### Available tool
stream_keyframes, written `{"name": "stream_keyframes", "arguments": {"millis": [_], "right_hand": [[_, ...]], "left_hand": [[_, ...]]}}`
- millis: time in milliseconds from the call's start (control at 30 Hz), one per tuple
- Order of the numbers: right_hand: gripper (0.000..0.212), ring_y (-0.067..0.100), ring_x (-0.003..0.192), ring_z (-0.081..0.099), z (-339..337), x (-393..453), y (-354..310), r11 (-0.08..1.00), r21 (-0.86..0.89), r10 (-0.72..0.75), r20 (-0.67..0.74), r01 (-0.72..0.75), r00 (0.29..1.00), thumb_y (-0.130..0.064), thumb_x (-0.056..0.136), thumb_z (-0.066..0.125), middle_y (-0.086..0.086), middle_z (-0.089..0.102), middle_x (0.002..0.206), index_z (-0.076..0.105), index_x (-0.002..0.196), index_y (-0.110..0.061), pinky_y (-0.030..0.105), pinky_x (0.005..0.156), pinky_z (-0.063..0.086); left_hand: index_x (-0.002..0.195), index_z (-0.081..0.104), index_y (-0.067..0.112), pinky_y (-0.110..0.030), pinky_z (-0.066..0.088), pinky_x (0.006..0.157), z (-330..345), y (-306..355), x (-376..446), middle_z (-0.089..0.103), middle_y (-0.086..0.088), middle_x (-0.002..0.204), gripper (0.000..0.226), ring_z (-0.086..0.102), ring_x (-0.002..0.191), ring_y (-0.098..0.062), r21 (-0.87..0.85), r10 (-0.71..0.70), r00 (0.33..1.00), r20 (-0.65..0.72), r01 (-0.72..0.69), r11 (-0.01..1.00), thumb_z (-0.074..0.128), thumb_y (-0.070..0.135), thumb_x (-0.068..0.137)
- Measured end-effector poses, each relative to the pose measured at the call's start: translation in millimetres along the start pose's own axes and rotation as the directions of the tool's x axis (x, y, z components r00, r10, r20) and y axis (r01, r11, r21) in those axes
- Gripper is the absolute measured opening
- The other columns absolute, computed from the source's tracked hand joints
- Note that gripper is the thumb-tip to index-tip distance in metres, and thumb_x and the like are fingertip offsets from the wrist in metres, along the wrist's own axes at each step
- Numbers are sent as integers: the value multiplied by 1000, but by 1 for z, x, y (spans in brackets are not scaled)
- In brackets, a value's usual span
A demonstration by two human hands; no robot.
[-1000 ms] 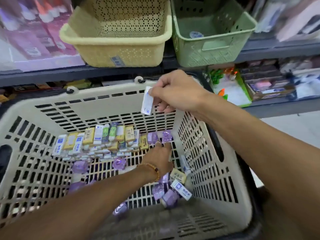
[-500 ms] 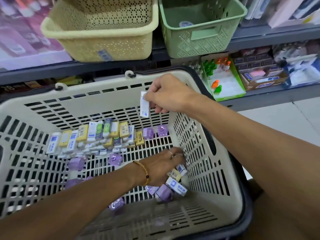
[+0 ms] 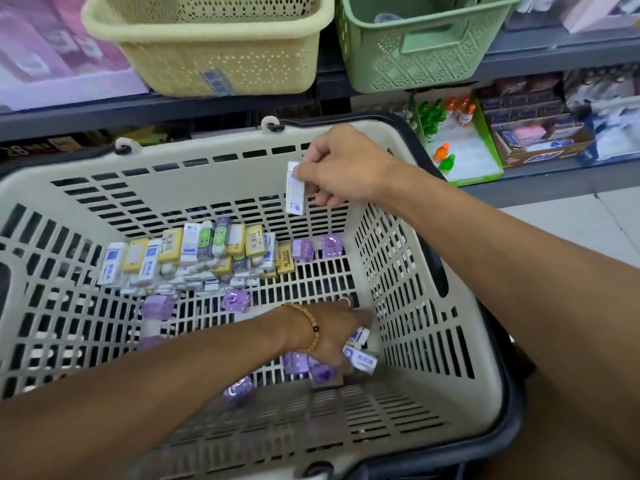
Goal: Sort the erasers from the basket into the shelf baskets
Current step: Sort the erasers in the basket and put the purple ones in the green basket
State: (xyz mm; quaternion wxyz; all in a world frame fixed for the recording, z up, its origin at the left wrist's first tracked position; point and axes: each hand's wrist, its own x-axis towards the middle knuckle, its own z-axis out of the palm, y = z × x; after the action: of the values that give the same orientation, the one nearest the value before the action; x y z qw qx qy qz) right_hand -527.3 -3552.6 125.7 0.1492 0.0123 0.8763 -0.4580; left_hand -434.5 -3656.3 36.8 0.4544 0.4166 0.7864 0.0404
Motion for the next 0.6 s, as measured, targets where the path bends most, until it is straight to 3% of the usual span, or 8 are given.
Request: {"name": "stream_keyframes", "arguments": {"millis": [133,367,533,600], "right_hand": [[20,11,66,70,-1,2,0,1000,-16,-8,-4,8,1000,-21,94,59,8,75,85,67,100,-4,32,69,62],[17,6,59,67,-1,4,1,1000,-19,-16,-6,16,1000,-19,94,58,6,73,82,67,97,-5,27,63,59],[16,6,57,67,-1,5,-1,1000,-28,-9,-9,9,1000,-19,93,59,6,74,81,67,94,-6,25,61,58],[18,7,59,68,1,5,0,999,-42,-12,-7,12,1000,-20,93,59,7,74,82,68,96,-5,27,63,59]], "left_hand": [[136,44,8,-34,44,91,2,1,0,55,-14,127,53,53,115,-29,23,-6,1000,7,6,1000,66,13,88],[117,58,17,-27,44,75,11,-27,0,62,-4,110,40,58,98,-21,-75,-33,997,64,38,996,74,25,82],[141,42,13,-24,36,79,26,-50,-3,57,-7,127,67,54,110,-23,34,-122,991,52,120,992,71,34,84],[140,44,13,-24,36,80,31,-51,-3,57,-7,128,64,54,114,-24,20,-122,992,13,122,992,70,31,84]]}}
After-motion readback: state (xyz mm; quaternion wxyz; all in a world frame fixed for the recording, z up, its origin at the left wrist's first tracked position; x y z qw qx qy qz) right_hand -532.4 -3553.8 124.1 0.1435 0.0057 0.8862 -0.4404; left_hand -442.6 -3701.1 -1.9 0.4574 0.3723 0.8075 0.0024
